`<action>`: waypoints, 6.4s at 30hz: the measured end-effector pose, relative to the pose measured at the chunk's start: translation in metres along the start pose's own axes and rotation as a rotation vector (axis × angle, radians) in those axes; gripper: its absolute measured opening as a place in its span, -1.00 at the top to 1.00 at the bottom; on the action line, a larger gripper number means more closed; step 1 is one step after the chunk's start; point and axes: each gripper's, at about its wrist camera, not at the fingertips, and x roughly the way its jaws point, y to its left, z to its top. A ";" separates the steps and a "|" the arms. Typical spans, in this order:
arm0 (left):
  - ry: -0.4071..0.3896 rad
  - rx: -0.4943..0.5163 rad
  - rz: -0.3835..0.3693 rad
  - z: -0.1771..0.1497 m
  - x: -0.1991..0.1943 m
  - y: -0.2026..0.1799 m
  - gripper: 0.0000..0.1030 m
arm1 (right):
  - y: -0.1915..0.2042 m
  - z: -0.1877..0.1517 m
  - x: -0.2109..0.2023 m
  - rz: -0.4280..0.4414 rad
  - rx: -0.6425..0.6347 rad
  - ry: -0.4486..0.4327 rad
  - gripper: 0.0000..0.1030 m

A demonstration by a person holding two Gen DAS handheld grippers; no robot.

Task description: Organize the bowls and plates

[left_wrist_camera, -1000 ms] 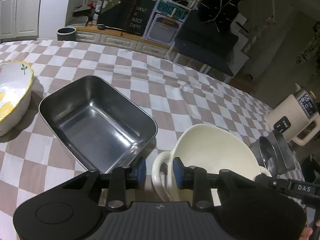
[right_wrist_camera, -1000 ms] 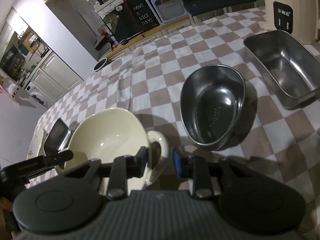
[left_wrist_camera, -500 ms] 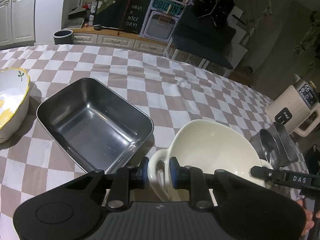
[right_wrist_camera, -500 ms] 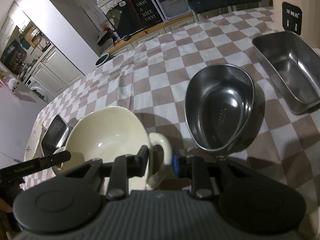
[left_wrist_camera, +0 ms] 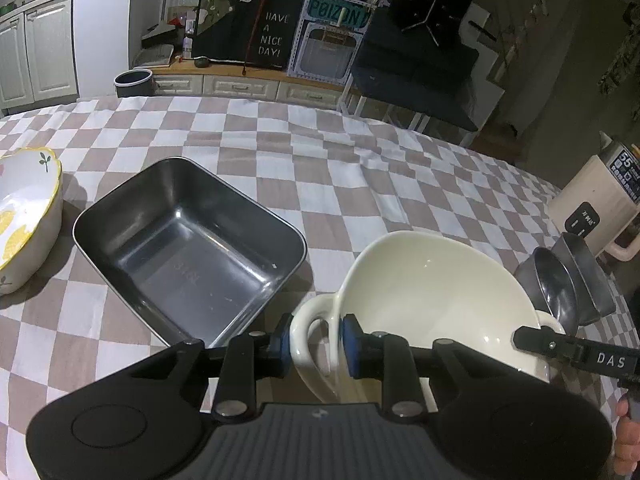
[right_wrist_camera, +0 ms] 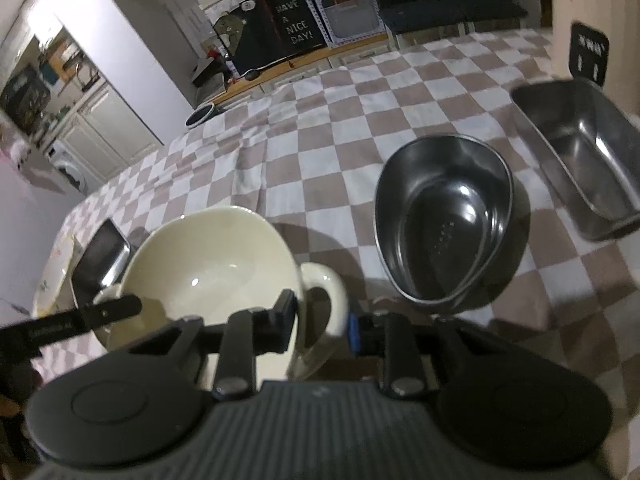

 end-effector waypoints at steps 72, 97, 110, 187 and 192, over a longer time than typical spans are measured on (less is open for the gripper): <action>0.010 -0.158 -0.025 -0.114 -0.165 0.088 0.48 | 0.102 -0.104 -0.102 0.106 -0.208 0.116 0.45; 0.029 -0.166 -0.006 -0.111 -0.131 0.097 0.36 | 0.110 -0.099 -0.087 0.070 -0.249 0.115 0.46; 0.041 -0.152 0.007 -0.110 -0.120 0.100 0.32 | 0.113 -0.098 -0.081 0.067 -0.266 0.127 0.46; 0.163 0.010 0.109 -0.107 -0.129 0.083 -0.55 | 0.093 -0.096 -0.045 0.028 -0.280 0.270 -0.17; 0.166 0.003 0.123 -0.108 -0.134 0.082 -0.64 | 0.091 -0.098 -0.050 0.015 -0.284 0.250 -0.53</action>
